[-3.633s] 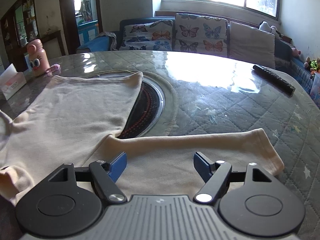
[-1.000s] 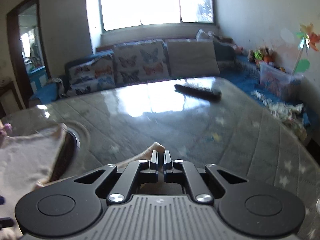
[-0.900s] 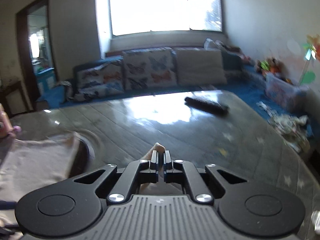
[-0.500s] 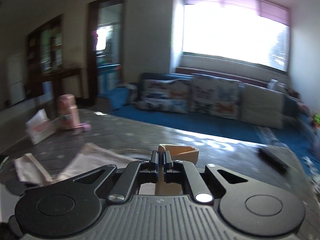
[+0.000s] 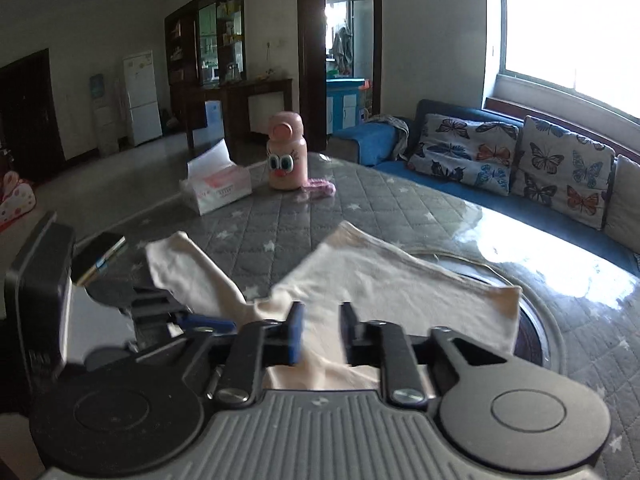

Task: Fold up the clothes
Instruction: 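Lay the lifted sleeve across the shirt body and open the right gripper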

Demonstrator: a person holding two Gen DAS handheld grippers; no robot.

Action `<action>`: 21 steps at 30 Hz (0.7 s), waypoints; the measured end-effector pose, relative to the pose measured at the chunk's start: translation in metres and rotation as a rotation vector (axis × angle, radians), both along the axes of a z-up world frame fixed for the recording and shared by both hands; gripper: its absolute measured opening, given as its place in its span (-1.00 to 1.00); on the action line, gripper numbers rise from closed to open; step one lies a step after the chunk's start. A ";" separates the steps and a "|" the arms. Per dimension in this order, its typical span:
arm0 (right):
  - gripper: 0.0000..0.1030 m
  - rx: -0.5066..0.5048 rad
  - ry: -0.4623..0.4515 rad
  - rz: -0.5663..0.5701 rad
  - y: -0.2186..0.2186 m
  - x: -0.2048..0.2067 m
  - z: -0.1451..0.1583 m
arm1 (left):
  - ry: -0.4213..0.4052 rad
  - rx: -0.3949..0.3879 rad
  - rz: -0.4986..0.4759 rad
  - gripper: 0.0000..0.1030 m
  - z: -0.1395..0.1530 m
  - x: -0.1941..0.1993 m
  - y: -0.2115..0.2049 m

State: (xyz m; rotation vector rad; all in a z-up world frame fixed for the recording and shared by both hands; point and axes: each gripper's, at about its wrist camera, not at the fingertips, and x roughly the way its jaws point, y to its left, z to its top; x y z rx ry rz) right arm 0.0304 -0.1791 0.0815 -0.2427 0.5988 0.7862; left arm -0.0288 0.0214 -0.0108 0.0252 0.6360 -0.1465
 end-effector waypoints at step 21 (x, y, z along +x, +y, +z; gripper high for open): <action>0.29 -0.095 0.191 -0.118 -0.074 0.007 -0.084 | 0.049 -0.015 -0.017 -0.90 -0.005 0.010 -0.014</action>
